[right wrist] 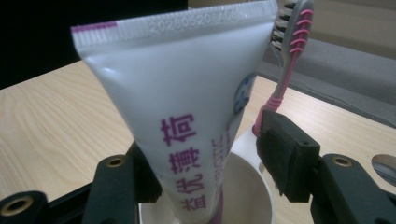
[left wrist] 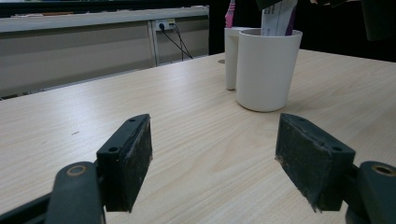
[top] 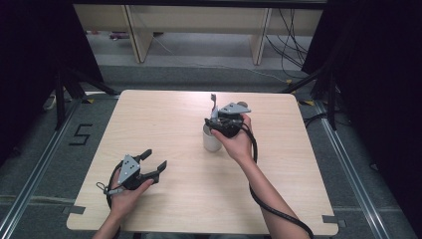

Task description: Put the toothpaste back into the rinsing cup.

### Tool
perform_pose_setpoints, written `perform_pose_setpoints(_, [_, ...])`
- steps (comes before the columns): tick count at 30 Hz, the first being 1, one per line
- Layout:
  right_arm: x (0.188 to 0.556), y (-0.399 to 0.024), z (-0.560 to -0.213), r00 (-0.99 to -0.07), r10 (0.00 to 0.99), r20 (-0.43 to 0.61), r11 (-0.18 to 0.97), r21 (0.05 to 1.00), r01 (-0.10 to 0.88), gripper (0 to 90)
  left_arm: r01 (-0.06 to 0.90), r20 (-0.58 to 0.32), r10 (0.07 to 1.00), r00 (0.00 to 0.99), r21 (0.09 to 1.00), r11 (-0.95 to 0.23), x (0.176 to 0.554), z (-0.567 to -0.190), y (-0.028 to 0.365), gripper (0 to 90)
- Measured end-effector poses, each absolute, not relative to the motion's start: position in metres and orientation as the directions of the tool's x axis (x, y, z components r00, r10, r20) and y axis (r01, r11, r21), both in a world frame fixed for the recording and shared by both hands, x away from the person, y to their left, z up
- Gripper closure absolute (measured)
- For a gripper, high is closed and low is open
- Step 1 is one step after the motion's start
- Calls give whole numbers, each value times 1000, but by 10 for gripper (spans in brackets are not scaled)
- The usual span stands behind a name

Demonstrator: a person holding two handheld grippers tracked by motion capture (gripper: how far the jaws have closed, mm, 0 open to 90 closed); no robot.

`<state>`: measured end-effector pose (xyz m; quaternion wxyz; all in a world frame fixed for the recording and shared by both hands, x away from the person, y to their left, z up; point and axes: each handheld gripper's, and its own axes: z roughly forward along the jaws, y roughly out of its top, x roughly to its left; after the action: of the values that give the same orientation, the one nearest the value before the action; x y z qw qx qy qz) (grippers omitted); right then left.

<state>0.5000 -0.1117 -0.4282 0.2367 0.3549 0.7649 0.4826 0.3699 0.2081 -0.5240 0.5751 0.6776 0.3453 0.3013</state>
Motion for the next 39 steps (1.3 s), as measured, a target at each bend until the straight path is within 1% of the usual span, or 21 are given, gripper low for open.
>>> perform_pose_setpoints(3, [498,-111,-429,-628,778,9,262,904,338,449,121,12,814,580,988,-100,370,-524,208,269])
perform_pose_setpoints(6, [498,-111,-429,-634,773,-1,271,905,329,441,122,11,814,580,988,-100,370,-524,208,269])
perform_pose_setpoints(8, [499,-111,-430,-633,774,-13,271,911,312,421,112,6,811,585,990,-88,371,-525,208,269])
perform_pose_setpoints(11, [498,-112,-429,-644,765,-20,287,905,313,398,113,7,811,584,990,-90,371,-525,208,269])
perform_pose_setpoints(13, [494,-112,-428,-637,771,-3,279,901,333,389,113,6,812,584,990,-89,371,-525,208,269])
perform_pose_setpoints(16, [492,-113,-426,-645,764,-3,276,906,322,373,113,7,812,584,989,-90,371,-525,208,269])
perform_pose_setpoints(17, [492,-115,-425,-646,763,-30,297,904,308,366,113,6,812,583,990,-89,371,-525,208,269])
perform_pose_setpoints(18, [491,-117,-424,-651,758,-30,304,900,313,361,116,8,813,583,989,-93,371,-524,208,269])
perform_pose_setpoints(19, [489,-117,-424,-649,760,-9,292,898,330,356,113,7,812,584,990,-90,371,-525,208,269])
perform_pose_setpoints(20, [488,-118,-424,-658,753,-13,299,898,324,353,113,7,812,584,990,-89,371,-525,208,269])
perform_pose_setpoints(21, [486,-119,-424,-658,753,19,281,894,348,352,113,7,812,583,990,-89,371,-525,208,269])
perform_pose_setpoints(23, [483,-121,-422,-653,758,10,285,894,345,347,123,10,815,579,987,-100,370,-524,208,269])
perform_pose_setpoints(24, [483,-124,-422,-666,746,-10,299,899,321,344,122,10,815,579,988,-99,370,-524,208,269])
perform_pose_setpoints(26, [479,-127,-421,-669,744,3,302,891,340,335,122,11,815,579,987,-100,370,-524,208,269])
perform_pose_setpoints(28, [476,-131,-420,-673,740,-14,316,890,329,335,122,11,816,578,987,-100,370,-524,208,269])
perform_pose_setpoints(29, [472,-131,-419,-662,749,13,294,889,350,334,122,11,816,578,987,-100,370,-524,208,269])
perform_pose_setpoints(30, [472,-134,-419,-670,742,-5,308,891,335,333,122,11,815,579,987,-101,370,-524,208,270])
perform_pose_setpoints(33, [465,-142,-417,-662,749,-10,312,887,341,332,121,14,816,577,987,-103,370,-524,208,270])
perform_pose_setpoints(35, [462,-148,-417,-667,745,-27,320,891,322,332,120,17,816,578,987,-105,370,-524,208,271])
perform_pose_setpoints(37, [456,-153,-418,-660,752,-1,305,887,347,332,120,18,816,578,987,-107,370,-524,208,271])
perform_pose_setpoints(39, [452,-159,-419,-655,756,-12,307,889,339,333,121,18,816,578,987,-108,370,-524,208,271])
